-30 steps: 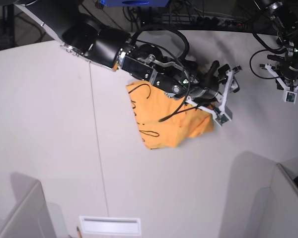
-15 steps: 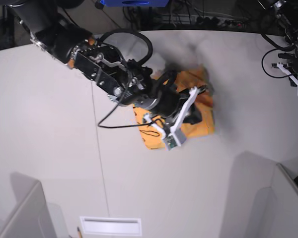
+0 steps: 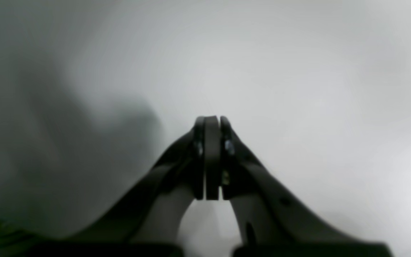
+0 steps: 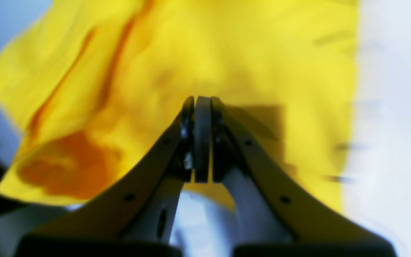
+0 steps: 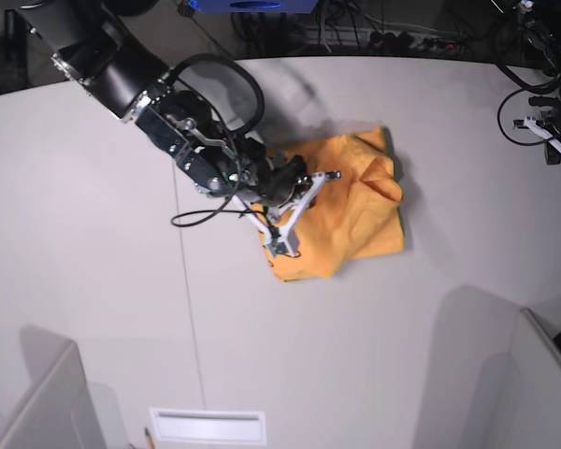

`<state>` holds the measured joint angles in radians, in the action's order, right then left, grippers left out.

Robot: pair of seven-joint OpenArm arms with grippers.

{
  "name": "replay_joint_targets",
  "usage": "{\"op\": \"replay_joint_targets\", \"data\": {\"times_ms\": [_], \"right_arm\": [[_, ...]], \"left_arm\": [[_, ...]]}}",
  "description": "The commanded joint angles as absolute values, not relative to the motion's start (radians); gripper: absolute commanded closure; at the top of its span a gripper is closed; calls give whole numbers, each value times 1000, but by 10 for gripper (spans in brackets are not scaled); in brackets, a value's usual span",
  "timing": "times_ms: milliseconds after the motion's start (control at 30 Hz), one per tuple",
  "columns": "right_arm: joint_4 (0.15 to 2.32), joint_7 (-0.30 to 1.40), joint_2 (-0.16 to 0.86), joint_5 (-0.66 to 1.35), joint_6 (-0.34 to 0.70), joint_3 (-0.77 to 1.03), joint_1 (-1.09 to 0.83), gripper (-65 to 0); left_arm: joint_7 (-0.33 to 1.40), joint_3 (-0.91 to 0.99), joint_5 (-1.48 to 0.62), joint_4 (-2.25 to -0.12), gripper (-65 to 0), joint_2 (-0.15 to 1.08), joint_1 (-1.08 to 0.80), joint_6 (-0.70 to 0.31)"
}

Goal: Fold the T-shirt properly

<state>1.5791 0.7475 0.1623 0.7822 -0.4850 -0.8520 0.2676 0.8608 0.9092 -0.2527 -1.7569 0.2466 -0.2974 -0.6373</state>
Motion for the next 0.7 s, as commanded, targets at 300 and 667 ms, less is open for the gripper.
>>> {"op": "replay_joint_targets", "data": {"times_ms": [300, 667], "right_arm": [[1420, 611, -7, 779, -476, -1013, 424, 0], [1445, 559, -116, 780, -415, -1040, 510, 0]], "left_arm": [[849, 944, -269, -1781, 0, 266, -306, -636], [849, 990, -275, -1747, 0, 295, -315, -636]]}}
